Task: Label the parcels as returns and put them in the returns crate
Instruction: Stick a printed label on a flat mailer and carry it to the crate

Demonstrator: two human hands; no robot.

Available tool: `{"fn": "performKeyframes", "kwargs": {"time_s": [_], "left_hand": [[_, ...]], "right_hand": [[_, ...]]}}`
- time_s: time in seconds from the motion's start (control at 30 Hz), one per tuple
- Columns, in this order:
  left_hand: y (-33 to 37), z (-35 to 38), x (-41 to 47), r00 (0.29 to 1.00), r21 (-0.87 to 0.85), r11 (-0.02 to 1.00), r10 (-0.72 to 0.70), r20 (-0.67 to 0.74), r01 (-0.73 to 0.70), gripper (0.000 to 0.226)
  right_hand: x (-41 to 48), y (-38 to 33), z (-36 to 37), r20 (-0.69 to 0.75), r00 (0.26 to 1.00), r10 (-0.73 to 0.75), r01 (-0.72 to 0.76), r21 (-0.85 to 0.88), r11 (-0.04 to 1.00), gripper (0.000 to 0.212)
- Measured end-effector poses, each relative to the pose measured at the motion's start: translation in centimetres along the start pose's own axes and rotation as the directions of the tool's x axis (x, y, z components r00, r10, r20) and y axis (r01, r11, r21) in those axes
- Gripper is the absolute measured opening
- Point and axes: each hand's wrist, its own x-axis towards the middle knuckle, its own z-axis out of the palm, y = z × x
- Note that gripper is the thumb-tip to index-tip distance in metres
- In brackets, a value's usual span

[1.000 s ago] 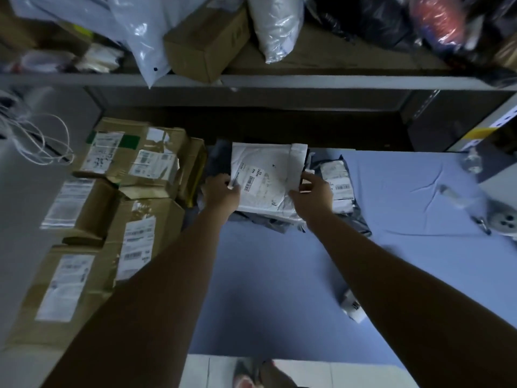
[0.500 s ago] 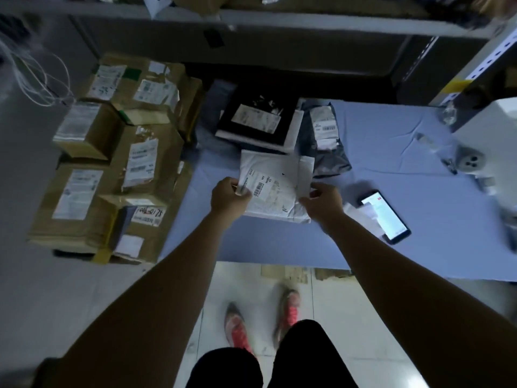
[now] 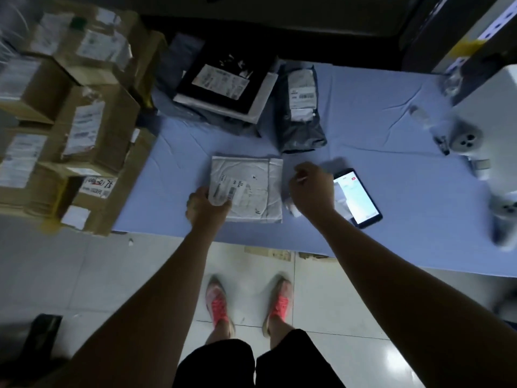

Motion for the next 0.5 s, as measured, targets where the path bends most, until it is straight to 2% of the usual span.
{"fn": "performKeyframes", "kwargs": {"time_s": [0.1,0.23,0.37,0.5], "left_hand": [[1.2,0.5,-1.3,0.999,0.103,0.994,-0.039,-0.012,0.04,0.078],[2.0,1.6,-2.2,0.997,0.169,0.984,-0.071,0.043,0.062,0.098],[2.1,2.1,-2.5,0.998,0.257,0.965,-0.057,0.006,0.053,0.102],[1.8,2.5,-2.4,0.999,0.283,0.958,-0.051,-0.016,0.053,0.102]], "right_hand": [[1.7,3.0,-2.9,-0.029,0.999,0.038,-0.041,-0.122,0.992,0.033],[3.0,6.3,-4.1,0.034,0.995,0.096,-0.073,-0.42,0.905,0.05],[3.9,8.2,-4.2,0.087,0.954,0.288,-0.215,-0.472,0.855,0.062],[4.2,8.9,-4.1,0.081,0.936,0.343,-0.245,-0.55,0.799,0.072]]}}
